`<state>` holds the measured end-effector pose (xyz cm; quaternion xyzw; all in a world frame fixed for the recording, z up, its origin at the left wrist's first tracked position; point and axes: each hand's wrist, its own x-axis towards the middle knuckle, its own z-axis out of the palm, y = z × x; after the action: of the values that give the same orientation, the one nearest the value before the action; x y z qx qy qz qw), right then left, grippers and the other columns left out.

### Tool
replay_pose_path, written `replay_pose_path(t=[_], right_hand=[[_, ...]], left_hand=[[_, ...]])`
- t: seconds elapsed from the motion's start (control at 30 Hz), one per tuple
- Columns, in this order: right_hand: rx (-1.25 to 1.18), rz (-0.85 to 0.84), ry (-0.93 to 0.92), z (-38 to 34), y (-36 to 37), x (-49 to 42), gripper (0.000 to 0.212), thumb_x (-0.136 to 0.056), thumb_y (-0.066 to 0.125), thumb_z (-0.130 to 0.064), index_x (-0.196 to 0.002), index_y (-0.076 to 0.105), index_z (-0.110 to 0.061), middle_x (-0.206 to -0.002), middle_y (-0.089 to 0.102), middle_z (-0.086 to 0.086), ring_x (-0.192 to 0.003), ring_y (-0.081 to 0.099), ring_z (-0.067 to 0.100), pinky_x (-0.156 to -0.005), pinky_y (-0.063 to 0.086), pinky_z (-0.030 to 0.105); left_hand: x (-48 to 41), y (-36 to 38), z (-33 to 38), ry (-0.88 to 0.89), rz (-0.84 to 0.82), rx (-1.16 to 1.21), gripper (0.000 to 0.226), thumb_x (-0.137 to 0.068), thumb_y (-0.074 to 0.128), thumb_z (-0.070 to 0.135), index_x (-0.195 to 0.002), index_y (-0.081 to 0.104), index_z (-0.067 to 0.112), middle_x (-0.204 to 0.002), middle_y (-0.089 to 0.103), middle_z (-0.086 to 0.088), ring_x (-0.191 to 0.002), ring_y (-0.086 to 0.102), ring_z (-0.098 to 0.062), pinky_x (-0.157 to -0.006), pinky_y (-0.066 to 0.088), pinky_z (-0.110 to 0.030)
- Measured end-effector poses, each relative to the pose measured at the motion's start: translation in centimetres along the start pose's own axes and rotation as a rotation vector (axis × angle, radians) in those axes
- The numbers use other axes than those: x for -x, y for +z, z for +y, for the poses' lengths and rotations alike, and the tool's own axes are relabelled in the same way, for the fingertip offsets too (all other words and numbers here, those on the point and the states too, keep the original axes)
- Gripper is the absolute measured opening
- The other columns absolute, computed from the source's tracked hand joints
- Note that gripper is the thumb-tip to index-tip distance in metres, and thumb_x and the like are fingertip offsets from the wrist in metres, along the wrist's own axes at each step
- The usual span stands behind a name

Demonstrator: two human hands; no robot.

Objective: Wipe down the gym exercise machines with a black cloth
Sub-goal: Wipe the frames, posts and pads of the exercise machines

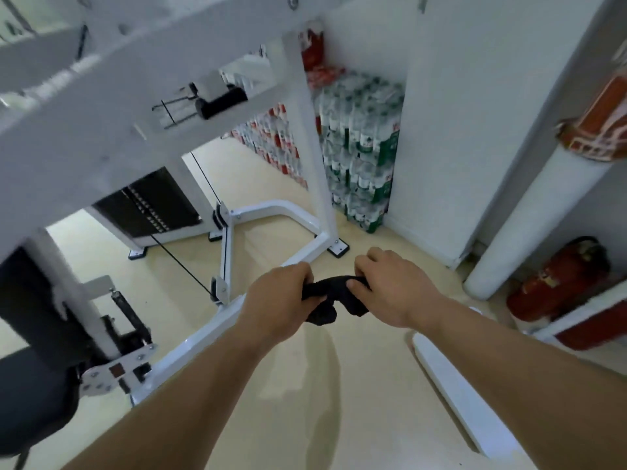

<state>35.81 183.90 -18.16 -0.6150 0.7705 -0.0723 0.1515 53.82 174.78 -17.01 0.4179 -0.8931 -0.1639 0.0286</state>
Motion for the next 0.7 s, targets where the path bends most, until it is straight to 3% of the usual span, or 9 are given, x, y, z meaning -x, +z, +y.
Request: replay_pose_path(t=[0.1, 0.3, 0.4, 0.5, 0.7], right_hand=[[0.004, 0.042, -0.014, -1.3, -5.1, -0.2, 0.019, -0.101, 0.041, -0.045, -0.093, 0.042, -0.027, -0.091, 0.049, -0.007, -0.085, 0.049, 0.019, -0.070, 0.040, 0.035], [-0.056, 0.101, -0.025, -4.3, -14.1, -1.3, 0.014, -0.100, 0.047, -0.036, -0.094, 0.042, -0.025, -0.098, 0.055, -0.003, -0.087, 0.052, 0.021, -0.072, 0.045, 0.038], [-0.061, 0.100, -0.030, -5.9, -18.1, -2.0, 0.009, -0.101, 0.047, -0.035, -0.100, 0.044, -0.026, -0.106, 0.056, -0.003, -0.091, 0.053, 0.021, -0.077, 0.048, 0.040], [-0.025, 0.069, -0.041, -7.7, -21.6, -2.9, 0.020, -0.100, 0.045, -0.040, -0.114, 0.050, -0.026, -0.111, 0.054, -0.001, -0.097, 0.054, 0.021, -0.083, 0.049, 0.040], [0.029, -0.007, 0.047, -10.2, -25.4, -4.9, 0.030, -0.098, 0.043, -0.049, -0.116, 0.053, -0.027, -0.116, 0.056, 0.004, -0.100, 0.054, 0.024, -0.083, 0.048, 0.039]], left_hand=[[0.0, -5.1, 1.2, -0.001, 0.013, -0.069, 0.035, -0.088, 0.062, 0.051, -0.077, 0.037, 0.028, -0.069, 0.049, 0.009, -0.069, 0.049, -0.014, -0.056, 0.032, -0.030], [-0.2, -14.3, 2.5, 0.021, 0.033, 0.041, 0.045, -0.079, 0.072, 0.058, -0.080, 0.044, 0.023, -0.067, 0.056, 0.010, -0.061, 0.050, -0.007, -0.053, 0.034, -0.027], [-0.3, -18.8, 2.8, 0.022, 0.068, 0.101, 0.040, -0.082, 0.071, 0.056, -0.081, 0.050, 0.022, -0.068, 0.057, 0.011, -0.061, 0.052, -0.004, -0.053, 0.036, -0.024], [-0.5, -22.9, 2.1, 0.019, 0.123, 0.149, 0.030, -0.088, 0.065, 0.053, -0.085, 0.055, 0.025, -0.074, 0.060, 0.013, -0.067, 0.055, -0.002, -0.057, 0.039, -0.023], [-1.3, -28.2, -0.1, 0.013, 0.240, 0.289, 0.009, -0.098, 0.056, 0.026, -0.102, 0.063, 0.023, -0.094, 0.065, 0.010, -0.091, 0.059, -0.015, -0.075, 0.044, -0.029]])
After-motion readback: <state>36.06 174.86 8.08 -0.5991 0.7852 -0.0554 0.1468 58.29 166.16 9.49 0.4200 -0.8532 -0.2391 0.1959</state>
